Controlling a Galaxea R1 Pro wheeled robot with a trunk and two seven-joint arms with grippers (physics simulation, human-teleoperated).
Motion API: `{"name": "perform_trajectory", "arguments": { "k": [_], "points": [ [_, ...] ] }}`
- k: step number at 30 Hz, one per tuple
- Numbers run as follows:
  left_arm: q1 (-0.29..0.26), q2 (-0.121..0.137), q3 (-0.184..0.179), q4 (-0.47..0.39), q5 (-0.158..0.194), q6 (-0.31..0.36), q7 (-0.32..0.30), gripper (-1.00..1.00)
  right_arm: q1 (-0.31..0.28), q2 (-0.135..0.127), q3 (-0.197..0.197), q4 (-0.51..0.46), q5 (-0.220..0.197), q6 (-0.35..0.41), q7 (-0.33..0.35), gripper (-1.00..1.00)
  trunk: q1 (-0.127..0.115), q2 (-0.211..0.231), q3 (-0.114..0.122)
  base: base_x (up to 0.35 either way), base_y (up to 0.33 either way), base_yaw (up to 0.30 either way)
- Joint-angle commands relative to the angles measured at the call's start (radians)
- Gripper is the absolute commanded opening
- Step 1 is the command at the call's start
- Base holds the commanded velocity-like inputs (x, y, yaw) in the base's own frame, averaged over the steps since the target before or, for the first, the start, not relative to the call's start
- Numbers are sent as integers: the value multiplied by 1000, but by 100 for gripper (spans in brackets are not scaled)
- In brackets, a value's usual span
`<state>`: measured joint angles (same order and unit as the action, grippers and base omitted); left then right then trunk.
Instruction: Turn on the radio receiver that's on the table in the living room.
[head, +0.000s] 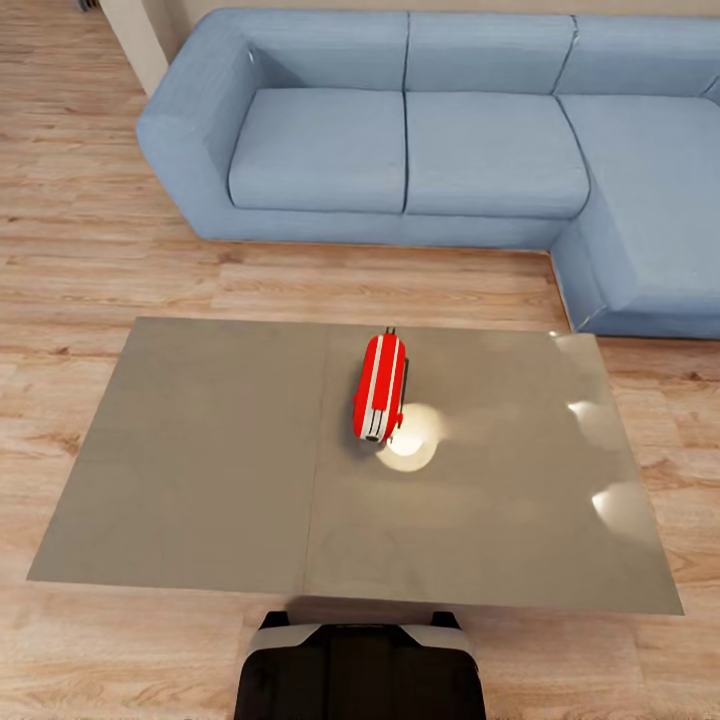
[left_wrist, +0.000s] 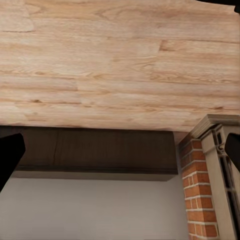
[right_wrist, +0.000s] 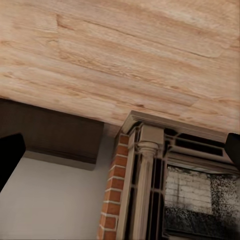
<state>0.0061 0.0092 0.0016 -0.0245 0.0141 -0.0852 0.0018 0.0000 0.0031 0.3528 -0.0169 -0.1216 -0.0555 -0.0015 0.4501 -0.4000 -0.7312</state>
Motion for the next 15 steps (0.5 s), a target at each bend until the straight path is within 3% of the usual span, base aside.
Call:
{"name": "perform_trajectory", "arguments": {
  "k": [1, 15],
  "points": [
    [0, 0, 0, 0, 0, 0, 0, 100, 0, 0, 0, 0, 0, 0, 0, 100, 0, 0, -2, 0, 0, 0],
    [0, 0, 0, 0, 0, -1, 1, 100, 0, -1, -1, 0, 0, 0, 0, 100, 0, 0, -25, 0, 0, 0]
  ]
}}
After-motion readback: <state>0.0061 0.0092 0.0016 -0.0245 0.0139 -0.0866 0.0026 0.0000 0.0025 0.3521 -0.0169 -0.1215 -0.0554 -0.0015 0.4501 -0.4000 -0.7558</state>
